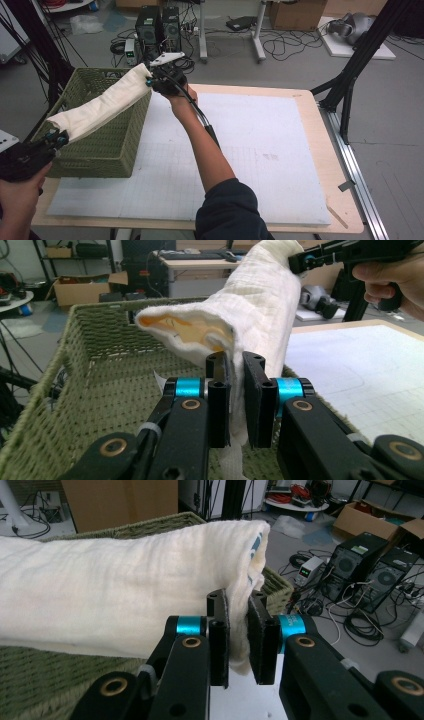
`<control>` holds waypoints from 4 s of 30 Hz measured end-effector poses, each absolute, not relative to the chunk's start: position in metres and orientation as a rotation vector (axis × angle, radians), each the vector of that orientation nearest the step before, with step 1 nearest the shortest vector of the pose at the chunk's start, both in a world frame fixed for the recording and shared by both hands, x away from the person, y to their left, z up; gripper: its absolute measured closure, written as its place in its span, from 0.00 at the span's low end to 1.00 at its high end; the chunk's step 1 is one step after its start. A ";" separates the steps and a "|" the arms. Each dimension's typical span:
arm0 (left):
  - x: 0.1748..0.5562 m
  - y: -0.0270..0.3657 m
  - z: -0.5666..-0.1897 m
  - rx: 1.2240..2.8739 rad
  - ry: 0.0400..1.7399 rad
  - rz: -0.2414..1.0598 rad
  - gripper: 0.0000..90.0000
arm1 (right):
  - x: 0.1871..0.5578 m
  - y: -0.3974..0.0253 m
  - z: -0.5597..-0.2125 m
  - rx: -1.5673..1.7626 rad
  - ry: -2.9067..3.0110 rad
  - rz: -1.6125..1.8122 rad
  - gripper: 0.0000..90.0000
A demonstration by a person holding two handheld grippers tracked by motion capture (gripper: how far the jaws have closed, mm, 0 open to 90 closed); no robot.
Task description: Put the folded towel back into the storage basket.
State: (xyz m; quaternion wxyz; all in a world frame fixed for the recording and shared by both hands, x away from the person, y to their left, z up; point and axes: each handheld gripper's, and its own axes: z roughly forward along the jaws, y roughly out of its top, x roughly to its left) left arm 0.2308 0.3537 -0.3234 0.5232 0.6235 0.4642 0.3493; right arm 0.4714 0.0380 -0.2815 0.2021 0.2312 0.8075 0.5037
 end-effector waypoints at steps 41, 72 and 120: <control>0.233 0.383 -0.339 1.504 1.236 0.935 0.90 | 0.495 0.135 -0.297 0.625 2.325 1.315 0.90; 0.246 0.359 -0.334 1.427 1.154 0.753 0.23 | 0.476 0.041 -0.313 0.677 2.366 1.439 0.18; 0.300 0.152 -0.361 1.665 0.705 0.446 0.20 | 0.330 -0.267 -0.368 0.997 2.098 1.324 0.13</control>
